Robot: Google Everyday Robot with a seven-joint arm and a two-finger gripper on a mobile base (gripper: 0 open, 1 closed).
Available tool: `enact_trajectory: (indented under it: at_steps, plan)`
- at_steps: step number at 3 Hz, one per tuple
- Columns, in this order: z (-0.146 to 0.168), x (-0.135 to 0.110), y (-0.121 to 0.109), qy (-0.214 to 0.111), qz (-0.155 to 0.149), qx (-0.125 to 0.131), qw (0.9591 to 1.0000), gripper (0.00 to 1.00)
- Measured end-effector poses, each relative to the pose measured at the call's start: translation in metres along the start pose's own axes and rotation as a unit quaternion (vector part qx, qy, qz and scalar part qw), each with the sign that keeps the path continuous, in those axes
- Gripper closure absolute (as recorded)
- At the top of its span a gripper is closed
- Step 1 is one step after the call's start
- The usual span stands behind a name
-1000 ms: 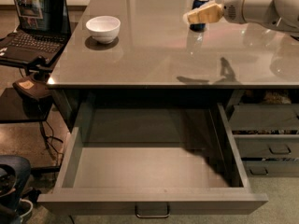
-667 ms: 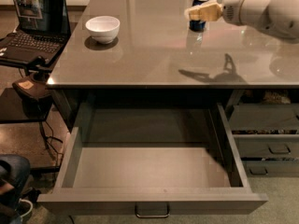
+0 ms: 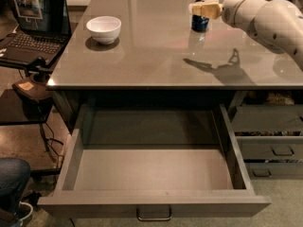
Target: Place pepsi can into top drawer
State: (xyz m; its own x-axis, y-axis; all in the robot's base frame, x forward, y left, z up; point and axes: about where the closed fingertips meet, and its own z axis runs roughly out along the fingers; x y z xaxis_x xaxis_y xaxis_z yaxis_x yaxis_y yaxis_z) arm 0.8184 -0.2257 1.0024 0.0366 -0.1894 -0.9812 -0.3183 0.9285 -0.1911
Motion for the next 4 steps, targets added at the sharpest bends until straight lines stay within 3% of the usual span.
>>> enact_trajectory:
  at_steps: [1, 2, 3, 4]
  plan:
    - [0.017, 0.024, 0.003, 0.011, 0.015, 0.006, 0.9998, 0.0]
    - [0.062, 0.053, -0.008, 0.015, 0.034, 0.033, 0.9988, 0.0]
    - [0.058, 0.062, -0.031, 0.03, 0.011, 0.052, 0.9982, 0.0]
    - [0.085, 0.058, -0.042, 0.014, 0.021, 0.065, 0.9976, 0.0]
